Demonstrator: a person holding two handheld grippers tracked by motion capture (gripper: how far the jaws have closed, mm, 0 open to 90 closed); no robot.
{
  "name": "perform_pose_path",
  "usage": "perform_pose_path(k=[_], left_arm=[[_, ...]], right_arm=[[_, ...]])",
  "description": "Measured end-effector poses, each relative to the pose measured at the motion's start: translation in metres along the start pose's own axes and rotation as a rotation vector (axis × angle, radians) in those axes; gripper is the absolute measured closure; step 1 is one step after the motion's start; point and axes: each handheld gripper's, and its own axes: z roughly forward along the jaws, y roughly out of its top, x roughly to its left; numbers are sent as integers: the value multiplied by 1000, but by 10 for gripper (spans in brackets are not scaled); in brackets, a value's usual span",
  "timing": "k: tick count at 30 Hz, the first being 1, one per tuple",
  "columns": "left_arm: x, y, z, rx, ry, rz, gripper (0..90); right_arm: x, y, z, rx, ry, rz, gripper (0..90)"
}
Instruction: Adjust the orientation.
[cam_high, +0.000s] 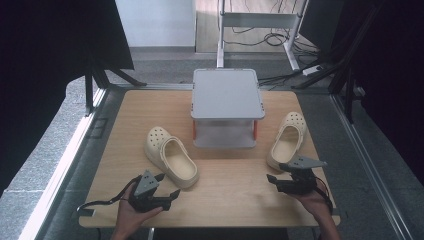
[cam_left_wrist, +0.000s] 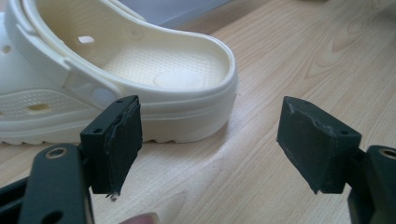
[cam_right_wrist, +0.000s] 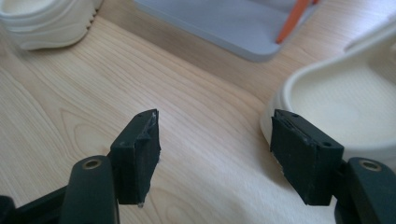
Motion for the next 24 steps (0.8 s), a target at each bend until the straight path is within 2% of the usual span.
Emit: perform_pose_path(k=[2, 6, 10, 11, 12, 14, 17, 18, 20, 21, 24], left_arm=[[2, 2, -1, -11, -4, -5, 230], [0, 0, 0, 3, 12, 8, 232], [1, 1, 0, -9, -1, 0, 232], [1, 1, 0, -9, -1, 0, 233], [2, 2, -2, -19, -1, -6, 236], [2, 4, -3, -30, -3, -9, 242], [1, 6, -2, -22, 11, 13, 244], [-2, 7, -1, -26, -6, 26, 243], [-5, 7, 1, -32, -35, 25, 242], [-5, 7, 1, -32, -35, 25, 241], [-7, 6, 3, -19, -27, 38, 242]], right_arm=[[-1, 9, 3, -12, 15, 2, 337], [0, 27, 7, -40, 63, 17, 360], [6, 46, 15, -31, 89, -23, 371], [6, 46, 15, -31, 89, -23, 371], [11, 56, 18, -36, 112, -41, 380], [14, 64, 21, -32, 135, -46, 387], [18, 73, 26, -23, 154, -51, 394], [22, 81, 32, -8, 161, -65, 397], [27, 88, 37, 5, 173, -78, 400], [27, 88, 37, 5, 173, -78, 400], [38, 101, 49, 24, 198, -106, 405]])
